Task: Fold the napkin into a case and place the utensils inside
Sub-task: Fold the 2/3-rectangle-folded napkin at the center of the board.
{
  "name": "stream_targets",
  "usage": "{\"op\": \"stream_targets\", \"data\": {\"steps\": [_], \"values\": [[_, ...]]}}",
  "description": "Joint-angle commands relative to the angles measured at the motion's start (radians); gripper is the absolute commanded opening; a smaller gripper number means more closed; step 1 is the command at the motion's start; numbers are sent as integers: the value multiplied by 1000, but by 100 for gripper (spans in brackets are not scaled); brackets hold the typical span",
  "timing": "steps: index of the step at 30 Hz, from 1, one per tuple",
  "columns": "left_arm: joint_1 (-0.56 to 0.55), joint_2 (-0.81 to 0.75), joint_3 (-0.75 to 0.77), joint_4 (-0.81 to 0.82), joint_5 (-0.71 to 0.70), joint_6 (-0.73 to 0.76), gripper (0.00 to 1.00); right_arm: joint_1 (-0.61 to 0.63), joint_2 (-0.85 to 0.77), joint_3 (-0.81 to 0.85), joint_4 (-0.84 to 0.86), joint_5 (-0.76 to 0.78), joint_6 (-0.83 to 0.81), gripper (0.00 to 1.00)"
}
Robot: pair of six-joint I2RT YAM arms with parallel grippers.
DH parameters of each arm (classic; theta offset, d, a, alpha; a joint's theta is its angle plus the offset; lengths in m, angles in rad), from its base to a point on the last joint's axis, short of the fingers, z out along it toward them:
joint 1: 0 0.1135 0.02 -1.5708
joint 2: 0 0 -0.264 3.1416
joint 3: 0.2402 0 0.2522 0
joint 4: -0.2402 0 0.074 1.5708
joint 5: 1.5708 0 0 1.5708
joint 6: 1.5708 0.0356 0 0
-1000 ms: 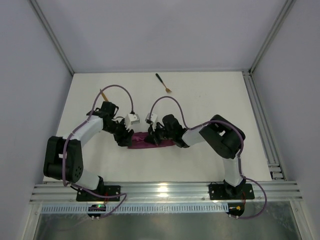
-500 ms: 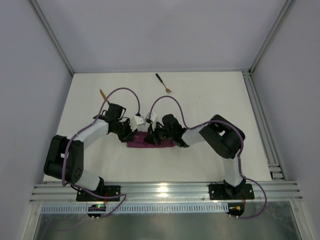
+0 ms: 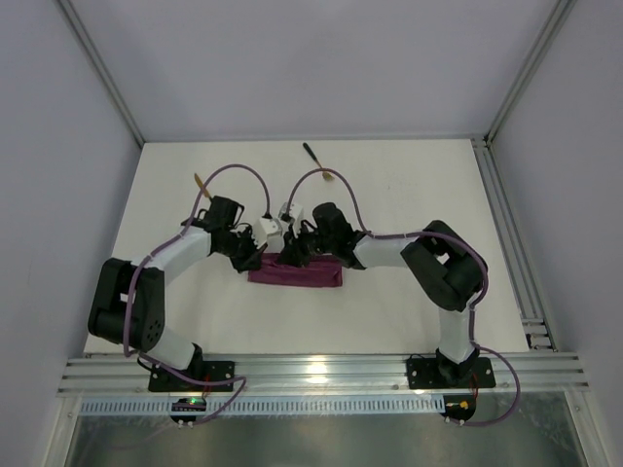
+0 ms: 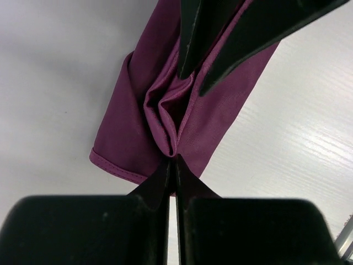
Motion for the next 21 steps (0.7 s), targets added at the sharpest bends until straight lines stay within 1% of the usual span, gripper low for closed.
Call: {"op": "stream_targets", "data": {"steps": [1,5,8,13,21], "values": [[13,10,36,-11,61,-37,0,-34,-50,84,-31,-65,42,18],[24,14,41,-6,77,-43,0,-48,59,172,-140,-38,65,8],[24,24,53,-18,84,-42,0,-48,116,227,-183,-33,90,4],[47,36,64,-21,123,-51,0,-46,144,224,-211,-44,108,4],[110,71,76,3,239,-94,0,-46,168,220,-292,-35,133,4]]}}
